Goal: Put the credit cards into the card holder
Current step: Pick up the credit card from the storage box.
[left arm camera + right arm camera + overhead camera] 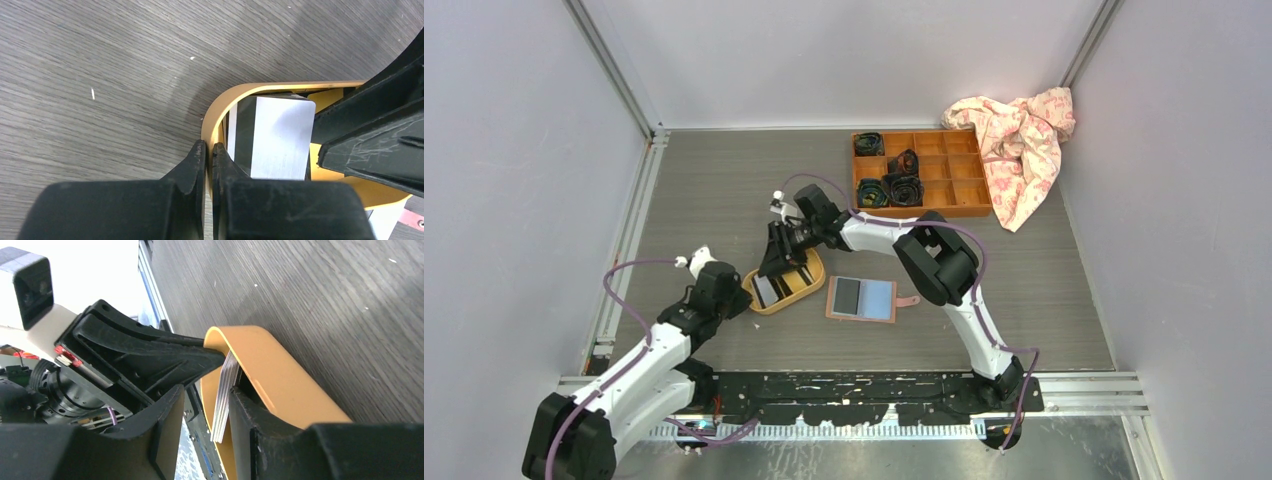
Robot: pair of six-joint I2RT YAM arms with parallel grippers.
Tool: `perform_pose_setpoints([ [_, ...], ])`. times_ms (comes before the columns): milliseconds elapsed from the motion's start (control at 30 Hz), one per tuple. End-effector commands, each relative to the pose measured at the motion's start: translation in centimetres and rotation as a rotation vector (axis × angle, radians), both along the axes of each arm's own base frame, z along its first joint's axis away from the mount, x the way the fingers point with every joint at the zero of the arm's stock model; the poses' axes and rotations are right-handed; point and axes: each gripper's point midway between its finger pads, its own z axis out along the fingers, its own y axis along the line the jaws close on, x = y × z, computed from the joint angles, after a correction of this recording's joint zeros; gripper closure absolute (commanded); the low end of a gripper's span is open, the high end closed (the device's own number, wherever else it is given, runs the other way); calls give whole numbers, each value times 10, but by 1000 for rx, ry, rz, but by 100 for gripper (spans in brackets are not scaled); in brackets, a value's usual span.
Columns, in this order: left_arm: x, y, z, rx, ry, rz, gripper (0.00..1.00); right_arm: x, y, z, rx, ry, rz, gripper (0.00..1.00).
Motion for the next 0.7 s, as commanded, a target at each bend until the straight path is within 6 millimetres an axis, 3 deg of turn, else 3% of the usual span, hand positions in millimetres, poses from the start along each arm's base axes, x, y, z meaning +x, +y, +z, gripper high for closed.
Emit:
perform_pose_setpoints([
  [0,17,-33,35,-138,-95,-72,100,-5,11,34,95,-31,20,56],
  [367,18,-35,41,-139,-103,-82,100,6,-10,-11,-140,-163,18,57],
  [667,20,-32,44,-124,-106,-70,100,-14,-8,-19,-136,-118,84,55],
])
